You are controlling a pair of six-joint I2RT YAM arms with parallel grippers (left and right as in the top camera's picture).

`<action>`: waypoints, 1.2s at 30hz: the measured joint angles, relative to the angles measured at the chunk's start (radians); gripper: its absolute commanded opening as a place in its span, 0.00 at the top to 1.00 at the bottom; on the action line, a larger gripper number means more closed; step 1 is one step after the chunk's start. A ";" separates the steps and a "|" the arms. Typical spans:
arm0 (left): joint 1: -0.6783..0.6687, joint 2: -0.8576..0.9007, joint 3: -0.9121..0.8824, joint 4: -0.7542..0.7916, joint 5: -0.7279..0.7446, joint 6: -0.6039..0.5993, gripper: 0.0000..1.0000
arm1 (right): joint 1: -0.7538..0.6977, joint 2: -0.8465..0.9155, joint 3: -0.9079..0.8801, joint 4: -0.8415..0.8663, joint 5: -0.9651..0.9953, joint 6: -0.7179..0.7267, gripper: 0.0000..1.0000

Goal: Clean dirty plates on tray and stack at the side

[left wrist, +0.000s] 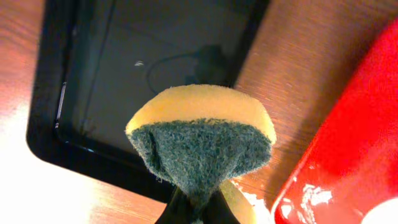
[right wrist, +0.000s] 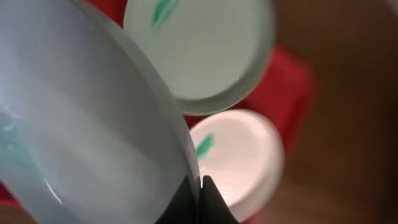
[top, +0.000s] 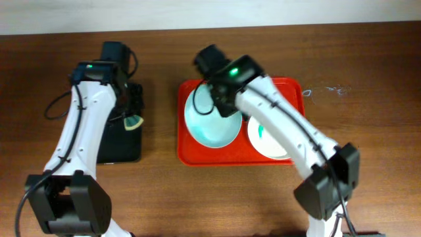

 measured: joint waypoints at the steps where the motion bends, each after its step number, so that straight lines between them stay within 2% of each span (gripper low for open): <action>1: 0.018 0.000 0.000 0.000 0.002 0.000 1.00 | 0.038 0.000 0.017 -0.018 0.079 0.000 0.96; 6: 0.086 0.000 0.000 -0.003 0.008 0.000 1.00 | 0.202 -0.002 0.034 -0.059 0.473 -0.012 0.96; 11: 0.092 0.000 0.000 -0.008 0.015 0.000 1.00 | 0.327 -0.002 0.035 -0.060 0.885 -0.142 0.96; 15: 0.092 0.000 0.000 -0.009 0.015 0.000 1.00 | 0.377 -0.002 0.035 -0.060 1.039 -0.253 0.96; 18: 0.092 0.000 0.000 -0.009 0.015 0.000 1.00 | 0.381 -0.002 0.035 -0.060 1.042 -0.257 0.96; 22: 0.092 0.000 0.000 -0.009 0.015 0.000 1.00 | 0.315 -0.002 0.033 -0.037 0.818 -0.082 0.96; 24: 0.092 0.000 0.000 -0.011 0.015 0.000 1.00 | 0.211 -0.001 0.017 0.044 0.620 -0.014 0.96; 26: 0.092 0.000 0.000 -0.011 0.015 0.000 1.00 | 0.037 0.005 -0.014 0.101 0.320 0.016 0.96; 32: 0.092 0.000 0.000 -0.014 0.015 0.000 1.00 | -0.430 0.042 -0.072 0.130 -0.509 -0.072 0.96; 36: 0.092 0.000 0.000 -0.015 0.015 0.000 1.00 | -0.632 0.042 -0.075 0.095 -0.733 -0.121 0.96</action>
